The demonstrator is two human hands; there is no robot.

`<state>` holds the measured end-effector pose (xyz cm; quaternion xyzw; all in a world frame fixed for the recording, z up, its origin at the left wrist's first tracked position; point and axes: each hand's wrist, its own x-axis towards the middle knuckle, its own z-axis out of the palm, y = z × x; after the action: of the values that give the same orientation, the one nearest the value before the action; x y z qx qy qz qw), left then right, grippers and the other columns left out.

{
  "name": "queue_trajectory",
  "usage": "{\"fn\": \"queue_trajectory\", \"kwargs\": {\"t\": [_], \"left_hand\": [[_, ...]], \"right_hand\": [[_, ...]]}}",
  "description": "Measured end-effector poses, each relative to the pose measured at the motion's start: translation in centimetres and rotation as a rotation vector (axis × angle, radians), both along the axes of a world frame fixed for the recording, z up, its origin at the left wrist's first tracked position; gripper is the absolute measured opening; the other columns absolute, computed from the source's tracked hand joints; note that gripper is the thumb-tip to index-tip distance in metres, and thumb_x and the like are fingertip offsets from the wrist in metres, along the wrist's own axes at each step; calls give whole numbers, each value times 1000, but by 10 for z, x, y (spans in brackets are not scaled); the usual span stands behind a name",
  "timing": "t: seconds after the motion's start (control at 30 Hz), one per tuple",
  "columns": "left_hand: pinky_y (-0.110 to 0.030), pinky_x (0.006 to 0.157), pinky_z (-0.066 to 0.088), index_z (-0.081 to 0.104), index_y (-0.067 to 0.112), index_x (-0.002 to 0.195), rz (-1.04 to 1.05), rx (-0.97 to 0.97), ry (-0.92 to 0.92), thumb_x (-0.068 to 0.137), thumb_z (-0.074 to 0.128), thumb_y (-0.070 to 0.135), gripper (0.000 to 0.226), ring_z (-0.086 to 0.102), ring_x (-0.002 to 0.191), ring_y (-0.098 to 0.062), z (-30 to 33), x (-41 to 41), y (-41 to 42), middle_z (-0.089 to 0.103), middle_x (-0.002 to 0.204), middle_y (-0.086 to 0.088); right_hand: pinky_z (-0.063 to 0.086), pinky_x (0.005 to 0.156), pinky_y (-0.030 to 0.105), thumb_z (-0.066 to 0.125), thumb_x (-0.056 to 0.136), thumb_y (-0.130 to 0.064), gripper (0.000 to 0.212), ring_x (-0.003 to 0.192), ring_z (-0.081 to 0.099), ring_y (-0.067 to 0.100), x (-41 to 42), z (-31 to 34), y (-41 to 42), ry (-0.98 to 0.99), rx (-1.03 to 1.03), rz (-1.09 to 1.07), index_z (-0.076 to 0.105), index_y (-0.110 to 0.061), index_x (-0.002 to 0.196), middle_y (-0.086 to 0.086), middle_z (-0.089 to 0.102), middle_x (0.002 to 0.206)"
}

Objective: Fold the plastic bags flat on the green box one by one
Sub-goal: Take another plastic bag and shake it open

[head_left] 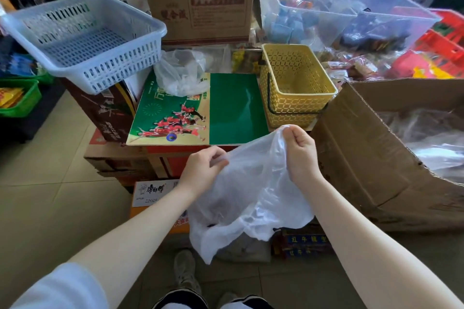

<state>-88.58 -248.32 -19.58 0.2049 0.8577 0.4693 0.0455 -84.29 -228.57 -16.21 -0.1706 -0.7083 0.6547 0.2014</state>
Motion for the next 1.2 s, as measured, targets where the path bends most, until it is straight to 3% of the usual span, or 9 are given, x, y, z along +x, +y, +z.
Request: {"fn": "queue_trajectory", "kwargs": {"t": [0.13, 0.23, 0.37, 0.5, 0.6, 0.8, 0.87, 1.0, 1.2], "left_hand": [[-28, 82, 44, 49, 15, 123, 235, -74, -165, 85, 62, 38, 47, 54, 107, -21, -8, -6, -17, 57, 110, 0], [-47, 104, 34, 27, 14, 141, 381, -60, -737, 68, 55, 72, 97, 37, 128, -30, -14, -2, -28, 39, 142, -10], [-43, 91, 44, 50, 5, 122, 308, 397, -1322, 74, 59, 63, 76, 54, 112, -30, -20, 6, -34, 62, 116, -13], [-32, 67, 50, 58, 10, 103, 481, 773, -1153, 93, 53, 23, 17, 63, 81, -20, -15, -11, -22, 66, 88, -8], [-28, 51, 51, 56, 11, 85, 710, 825, -1046, 93, 51, 16, 11, 59, 67, -17, -15, -25, -28, 61, 76, -5], [-23, 44, 38, 50, 3, 78, 860, 305, -1042, 89, 52, 7, 12, 47, 39, -17, -32, -35, -43, 45, 61, -10], [-28, 59, 47, 51, 3, 106, 853, 174, -1009, 88, 60, 15, 24, 62, 65, -22, -28, -29, -38, 56, 85, -16], [-38, 101, 33, 37, 10, 136, 496, -153, -244, 90, 55, 28, 52, 38, 126, -26, -16, -14, -26, 38, 139, -12], [-24, 76, 44, 57, 13, 105, -131, 226, -126, 77, 60, 50, 46, 56, 90, -6, 39, -2, 29, 62, 101, 6]], "right_hand": [[39, 60, 15, 42, 99, -21, 28, 62, 43, 2, 0, -9, 14, -90, -122, -96, 56, -19, 75, -6, 47, 68], [44, 61, 22, 40, 100, -27, 25, 63, 49, 8, -2, -11, 18, -126, -340, -91, 56, -20, 81, -2, 52, 72], [49, 72, 33, 40, 100, -28, 26, 71, 58, 14, -4, -13, 17, -63, -456, -60, 60, -21, 86, 0, 61, 79], [49, 68, 32, 42, 99, -25, 28, 68, 58, 14, -6, -15, 17, -91, -450, 20, 62, -20, 80, -1, 63, 74], [48, 66, 30, 45, 98, -22, 30, 69, 57, 13, -7, -15, 24, -93, -296, -23, 66, -23, 77, -4, 63, 72], [41, 70, 27, 46, 97, -16, 26, 73, 49, 6, -9, -13, 36, -54, 57, -149, 65, -21, 80, -7, 59, 74], [43, 71, 24, 50, 95, -14, 24, 73, 52, 6, -11, -3, 35, -43, 93, -98, 66, -23, 81, -7, 62, 76], [47, 72, 27, 61, 89, -14, 12, 75, 58, 11, -15, 15, 25, -31, 211, 61, 71, -15, 83, 0, 69, 79], [32, 51, 17, 67, 84, -20, 21, 50, 37, 2, -21, 31, -23, -31, 423, 218, 59, -5, 71, -6, 49, 57]]}}
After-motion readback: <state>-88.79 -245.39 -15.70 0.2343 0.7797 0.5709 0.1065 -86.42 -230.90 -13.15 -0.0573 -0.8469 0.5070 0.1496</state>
